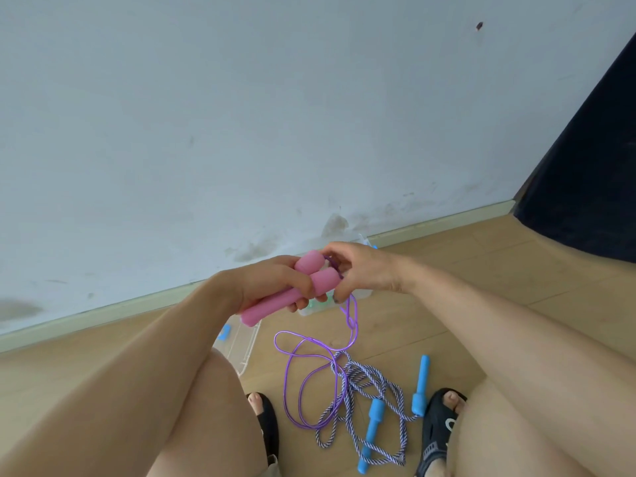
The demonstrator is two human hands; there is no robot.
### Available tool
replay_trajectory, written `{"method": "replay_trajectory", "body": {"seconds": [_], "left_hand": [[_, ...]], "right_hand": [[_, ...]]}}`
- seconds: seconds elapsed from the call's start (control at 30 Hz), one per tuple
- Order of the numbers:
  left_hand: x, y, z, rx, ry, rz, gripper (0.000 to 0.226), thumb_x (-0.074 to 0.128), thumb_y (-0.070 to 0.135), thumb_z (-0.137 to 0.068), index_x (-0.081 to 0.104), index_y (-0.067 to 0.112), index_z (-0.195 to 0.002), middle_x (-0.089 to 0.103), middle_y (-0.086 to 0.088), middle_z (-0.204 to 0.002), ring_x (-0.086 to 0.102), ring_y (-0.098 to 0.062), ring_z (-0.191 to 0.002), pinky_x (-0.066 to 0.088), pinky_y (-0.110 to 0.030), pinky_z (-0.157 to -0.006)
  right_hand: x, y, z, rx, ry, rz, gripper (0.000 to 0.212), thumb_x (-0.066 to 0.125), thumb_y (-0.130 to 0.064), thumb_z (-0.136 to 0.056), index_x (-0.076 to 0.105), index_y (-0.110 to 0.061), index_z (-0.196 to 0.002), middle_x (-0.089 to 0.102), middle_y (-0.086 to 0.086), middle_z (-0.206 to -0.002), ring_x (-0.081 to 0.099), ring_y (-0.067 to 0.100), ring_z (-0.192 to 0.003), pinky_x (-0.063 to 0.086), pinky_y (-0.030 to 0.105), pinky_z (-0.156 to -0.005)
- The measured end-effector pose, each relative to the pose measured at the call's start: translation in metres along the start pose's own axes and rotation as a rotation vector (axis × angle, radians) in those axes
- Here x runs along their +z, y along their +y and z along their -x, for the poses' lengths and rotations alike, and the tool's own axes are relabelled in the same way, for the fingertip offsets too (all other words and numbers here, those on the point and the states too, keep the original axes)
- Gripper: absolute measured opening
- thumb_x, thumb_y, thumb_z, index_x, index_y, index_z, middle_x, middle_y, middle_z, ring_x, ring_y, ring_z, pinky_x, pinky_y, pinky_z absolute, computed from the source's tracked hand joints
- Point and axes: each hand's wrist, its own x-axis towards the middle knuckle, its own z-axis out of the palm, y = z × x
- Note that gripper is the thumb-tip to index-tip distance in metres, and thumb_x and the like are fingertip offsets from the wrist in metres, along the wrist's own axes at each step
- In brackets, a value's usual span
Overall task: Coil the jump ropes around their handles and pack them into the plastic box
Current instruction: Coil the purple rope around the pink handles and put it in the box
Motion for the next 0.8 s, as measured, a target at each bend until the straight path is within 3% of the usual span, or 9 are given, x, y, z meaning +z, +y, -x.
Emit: {"method": "replay_trajectory", "body": {"seconds": [0.07, 0.13, 0.23, 0.33, 0.43, 0.5, 0.57, 0.7, 0.8], "left_hand": [[0.0, 0.001, -0.001, 0.025, 0.003, -0.002, 0.033, 0.058, 0.006, -0.072, 0.064, 0.006, -0.105, 0.068, -0.009, -0.094, 0.055, -0.017, -0.063, 0.046, -0.028, -0.059], [-0.001, 0.002, -0.003, 0.043, 0.017, -0.005, 0.032, 0.06, 0.006, -0.072, 0.064, 0.006, -0.104, 0.067, -0.006, -0.09, 0.054, -0.017, -0.064, 0.046, -0.029, -0.06], [-0.005, 0.001, -0.005, 0.022, 0.151, -0.082, 0.031, 0.069, 0.011, -0.075, 0.062, 0.009, -0.106, 0.068, -0.005, -0.079, 0.059, -0.017, -0.064, 0.048, -0.031, -0.062], [-0.01, -0.005, -0.01, -0.029, 0.286, -0.316, 0.03, 0.076, 0.018, -0.076, 0.058, 0.017, -0.101, 0.066, -0.001, -0.071, 0.06, -0.016, -0.061, 0.048, -0.029, -0.061], [-0.01, -0.01, -0.017, 0.009, 0.399, -0.589, 0.019, 0.072, 0.022, -0.079, 0.053, 0.02, -0.081, 0.055, 0.003, -0.071, 0.05, -0.014, -0.059, 0.041, -0.025, -0.059], [-0.009, -0.011, -0.019, 0.082, 0.487, -0.696, 0.018, 0.066, 0.019, -0.083, 0.05, 0.021, -0.075, 0.052, 0.005, -0.071, 0.045, -0.013, -0.06, 0.035, -0.023, -0.054], [-0.009, -0.011, -0.02, 0.177, 0.511, -0.763, 0.022, 0.062, 0.018, -0.085, 0.046, 0.026, -0.073, 0.052, 0.006, -0.068, 0.045, -0.015, -0.061, 0.035, -0.024, -0.054], [-0.01, -0.011, -0.023, 0.308, 0.518, -0.96, 0.022, 0.059, 0.013, -0.087, 0.042, 0.023, -0.077, 0.047, 0.008, -0.066, 0.045, -0.019, -0.063, 0.032, -0.027, -0.054], [-0.012, -0.009, -0.024, 0.344, 0.532, -1.036, 0.014, 0.056, 0.01, -0.087, 0.045, 0.016, -0.083, 0.045, 0.006, -0.073, 0.047, -0.022, -0.069, 0.032, -0.029, -0.059]], "right_hand": [[0.0, 0.003, -0.001, 0.002, 0.002, 0.003, 0.057, 0.075, -0.001, -0.062, 0.057, -0.009, -0.116, 0.07, 0.015, -0.102, 0.069, 0.033, -0.09, 0.059, 0.044, -0.074], [-0.002, 0.001, 0.0, 0.004, 0.024, -0.014, 0.047, 0.073, 0.001, -0.069, 0.059, -0.009, -0.112, 0.069, 0.006, -0.09, 0.063, 0.019, -0.074, 0.051, 0.031, -0.056], [-0.006, -0.002, 0.001, 0.024, 0.091, 0.028, 0.035, 0.073, -0.001, -0.072, 0.063, -0.011, -0.104, 0.057, -0.006, -0.073, 0.049, 0.008, -0.06, 0.036, 0.021, -0.047], [-0.012, 0.001, 0.0, 0.059, 0.185, 0.055, 0.028, 0.075, -0.004, -0.072, 0.067, -0.008, -0.099, 0.055, -0.006, -0.069, 0.046, 0.003, -0.051, 0.034, 0.013, -0.042], [-0.019, 0.006, 0.002, 0.066, 0.249, 0.066, 0.028, 0.076, -0.009, -0.072, 0.068, -0.012, -0.099, 0.062, -0.001, -0.075, 0.053, 0.003, -0.055, 0.037, 0.012, -0.046], [-0.021, 0.009, 0.002, 0.062, 0.249, 0.062, 0.034, 0.077, -0.013, -0.071, 0.065, -0.017, -0.104, 0.069, 0.008, -0.09, 0.059, 0.01, -0.069, 0.043, 0.02, -0.058], [-0.02, 0.011, 0.003, 0.056, 0.235, 0.057, 0.046, 0.078, -0.015, -0.071, 0.059, -0.024, -0.112, 0.068, 0.007, -0.104, 0.058, 0.014, -0.075, 0.044, 0.029, -0.059], [-0.018, 0.01, 0.008, 0.011, 0.196, 0.023, 0.071, 0.08, -0.008, -0.071, 0.048, -0.034, -0.128, 0.057, -0.007, -0.105, 0.054, 0.008, -0.071, 0.04, 0.019, -0.047], [-0.019, 0.01, 0.008, -0.025, 0.255, 0.014, 0.056, 0.079, -0.004, -0.068, 0.053, -0.023, -0.114, 0.059, -0.004, -0.1, 0.057, 0.009, -0.077, 0.041, 0.013, -0.048]]}}
